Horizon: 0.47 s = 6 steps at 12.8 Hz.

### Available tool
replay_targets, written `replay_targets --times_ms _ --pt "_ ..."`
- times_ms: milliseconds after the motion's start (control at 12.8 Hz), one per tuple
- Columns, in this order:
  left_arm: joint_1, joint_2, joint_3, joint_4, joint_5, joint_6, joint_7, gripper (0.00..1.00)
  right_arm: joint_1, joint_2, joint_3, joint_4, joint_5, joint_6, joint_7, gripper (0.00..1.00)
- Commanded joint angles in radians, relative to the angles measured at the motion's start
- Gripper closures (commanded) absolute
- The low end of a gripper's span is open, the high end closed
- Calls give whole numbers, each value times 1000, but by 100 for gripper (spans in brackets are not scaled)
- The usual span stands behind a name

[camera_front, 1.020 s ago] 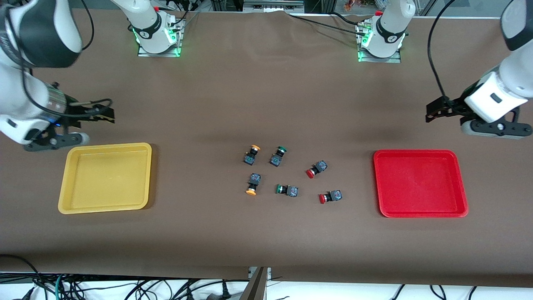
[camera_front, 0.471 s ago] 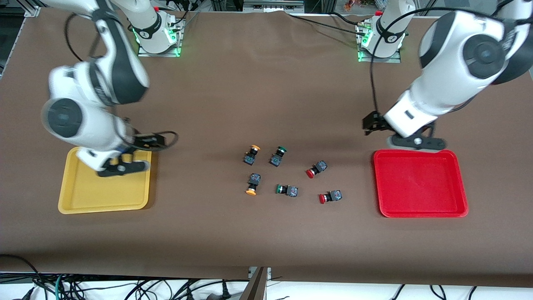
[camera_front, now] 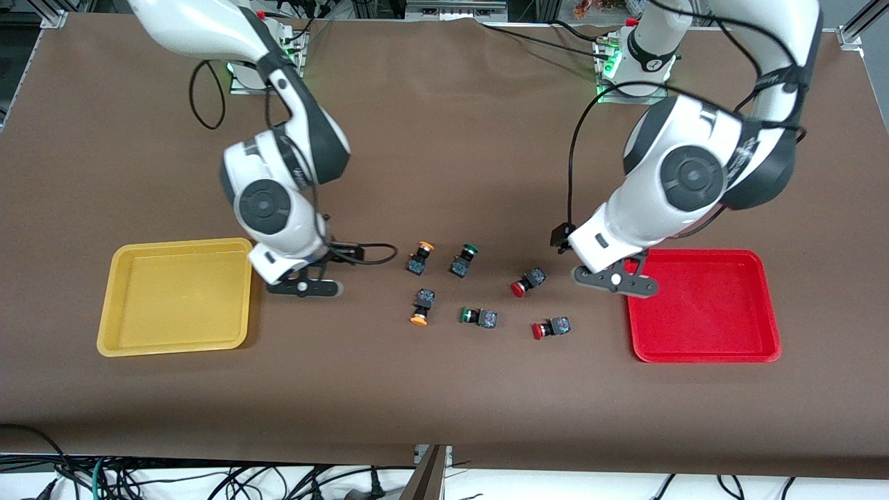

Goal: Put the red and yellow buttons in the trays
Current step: 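Reach the right gripper to yellow button while the left gripper reaches red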

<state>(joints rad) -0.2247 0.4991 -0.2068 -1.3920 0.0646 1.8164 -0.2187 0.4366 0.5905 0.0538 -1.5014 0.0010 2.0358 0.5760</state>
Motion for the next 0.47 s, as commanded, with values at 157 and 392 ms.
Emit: replay_targets --times_ms 157,392 --pt "-41 71 4 65 136 44 293 0 79 101 -8 18 146 167 175 0" --pt "-39 82 4 56 138 81 439 0 125 161 -8 18 136 236 235 0"
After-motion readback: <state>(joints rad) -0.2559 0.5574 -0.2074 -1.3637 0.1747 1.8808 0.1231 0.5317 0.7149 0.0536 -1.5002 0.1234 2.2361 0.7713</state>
